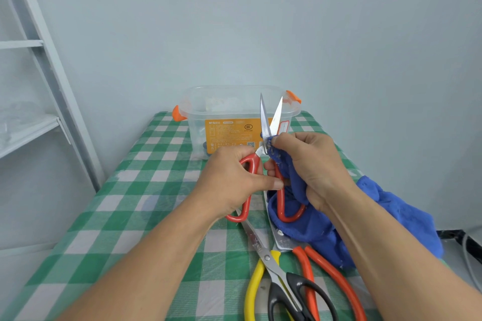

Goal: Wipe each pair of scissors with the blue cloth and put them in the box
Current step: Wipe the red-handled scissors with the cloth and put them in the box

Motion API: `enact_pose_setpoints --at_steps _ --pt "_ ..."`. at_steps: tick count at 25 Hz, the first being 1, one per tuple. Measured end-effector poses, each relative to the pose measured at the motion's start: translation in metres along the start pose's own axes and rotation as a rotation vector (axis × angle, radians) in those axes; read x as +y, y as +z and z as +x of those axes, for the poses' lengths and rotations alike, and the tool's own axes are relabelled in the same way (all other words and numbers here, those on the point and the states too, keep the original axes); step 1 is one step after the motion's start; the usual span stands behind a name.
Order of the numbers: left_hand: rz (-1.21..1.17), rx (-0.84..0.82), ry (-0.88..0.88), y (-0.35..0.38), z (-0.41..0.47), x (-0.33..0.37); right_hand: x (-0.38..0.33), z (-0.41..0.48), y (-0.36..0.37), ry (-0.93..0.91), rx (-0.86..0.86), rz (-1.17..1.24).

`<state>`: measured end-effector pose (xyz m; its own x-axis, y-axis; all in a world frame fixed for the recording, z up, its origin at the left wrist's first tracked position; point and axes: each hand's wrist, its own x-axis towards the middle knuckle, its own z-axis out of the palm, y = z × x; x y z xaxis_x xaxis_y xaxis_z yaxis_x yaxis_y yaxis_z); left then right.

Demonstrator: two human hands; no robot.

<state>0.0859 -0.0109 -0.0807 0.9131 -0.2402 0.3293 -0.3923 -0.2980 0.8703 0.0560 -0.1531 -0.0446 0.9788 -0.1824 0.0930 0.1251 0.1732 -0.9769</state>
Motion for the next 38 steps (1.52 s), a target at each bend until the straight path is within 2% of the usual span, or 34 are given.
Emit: enact_pose_setpoints --at_steps 8,13,21,27,30,33,38 --pt "-0.023 -0.012 -0.012 -0.001 0.001 -0.003 0.003 0.004 -0.008 -0.01 -0.048 -0.182" --pt "-0.031 -0.02 -0.026 -0.002 0.002 -0.003 0.008 0.004 -0.013 -0.042 -0.068 -0.113" --pt "-0.013 -0.021 -0.035 -0.002 -0.001 0.0 0.013 0.002 -0.002 -0.185 0.046 -0.312" --pt "0.032 -0.012 -0.008 0.001 -0.001 0.003 0.014 0.005 0.001 -0.168 0.085 -0.178" --pt "0.015 0.0 -0.014 0.0 -0.001 0.0 0.013 0.006 -0.003 -0.095 0.041 -0.074" --pt "-0.006 -0.002 -0.03 -0.003 -0.001 -0.001 0.015 0.006 -0.009 -0.099 0.0 -0.094" --pt "0.002 0.002 -0.023 -0.005 -0.003 0.0 0.014 0.011 -0.02 -0.228 0.2 -0.017"
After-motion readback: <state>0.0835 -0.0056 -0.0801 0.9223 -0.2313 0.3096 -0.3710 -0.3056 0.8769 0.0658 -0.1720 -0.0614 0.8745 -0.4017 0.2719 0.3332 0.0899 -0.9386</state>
